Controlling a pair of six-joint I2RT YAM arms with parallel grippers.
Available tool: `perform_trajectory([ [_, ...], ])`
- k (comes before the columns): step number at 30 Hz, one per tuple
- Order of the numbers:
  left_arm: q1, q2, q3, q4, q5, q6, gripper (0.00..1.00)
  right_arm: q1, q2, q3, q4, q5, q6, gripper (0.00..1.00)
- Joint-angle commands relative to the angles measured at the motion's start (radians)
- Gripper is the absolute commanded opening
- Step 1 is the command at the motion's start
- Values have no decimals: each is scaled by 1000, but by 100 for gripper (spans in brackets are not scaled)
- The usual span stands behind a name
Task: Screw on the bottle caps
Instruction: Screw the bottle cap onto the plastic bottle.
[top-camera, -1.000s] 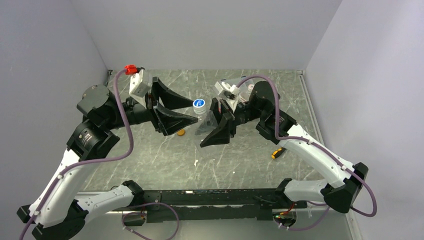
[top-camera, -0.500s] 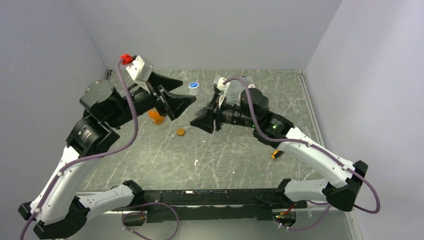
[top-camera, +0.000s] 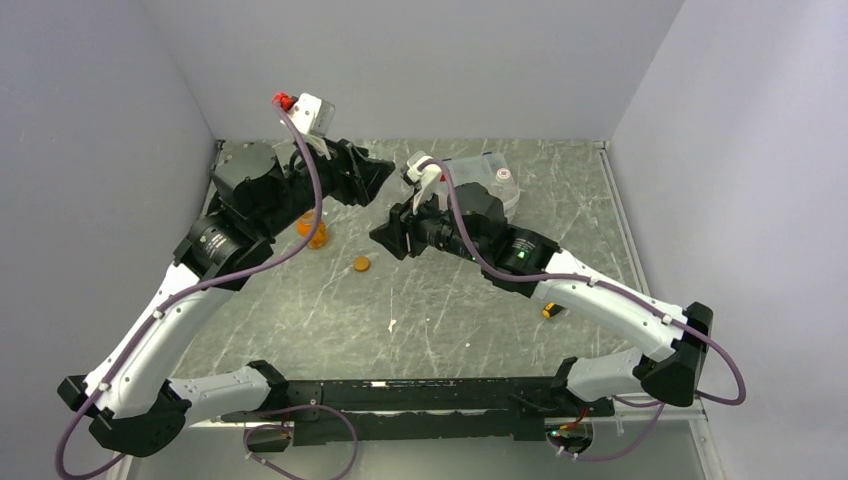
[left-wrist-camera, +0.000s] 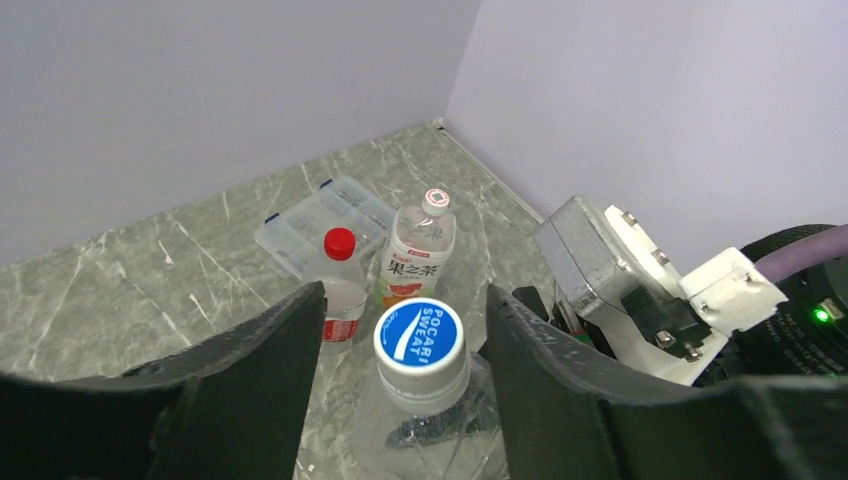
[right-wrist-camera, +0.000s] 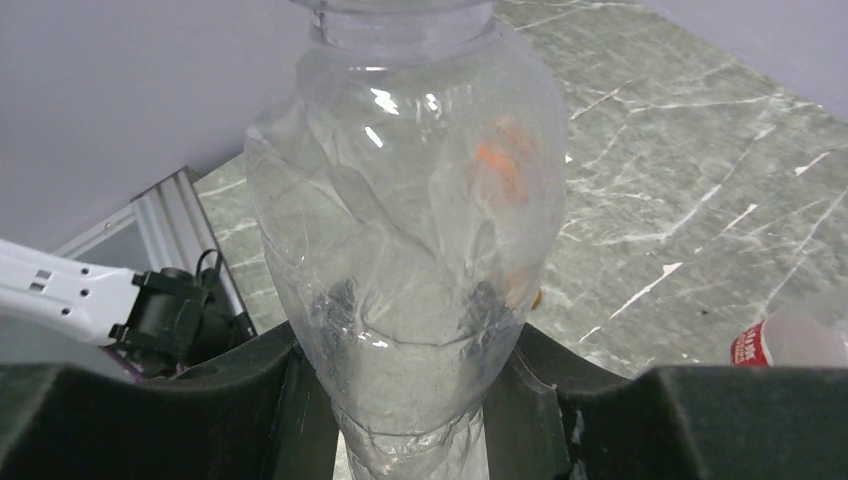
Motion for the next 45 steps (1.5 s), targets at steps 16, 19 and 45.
perform_trajectory([
  [16,-1,-5,-37,44,76,-2,5,-51,-25,30,77,-168,-34,4],
  [19,0,-33,-47,39,181,22,0,-124,-55,4,128,-450,-17,3],
  [45,0,-194,-48,74,353,7,82,-179,-94,35,89,-796,-16,5],
])
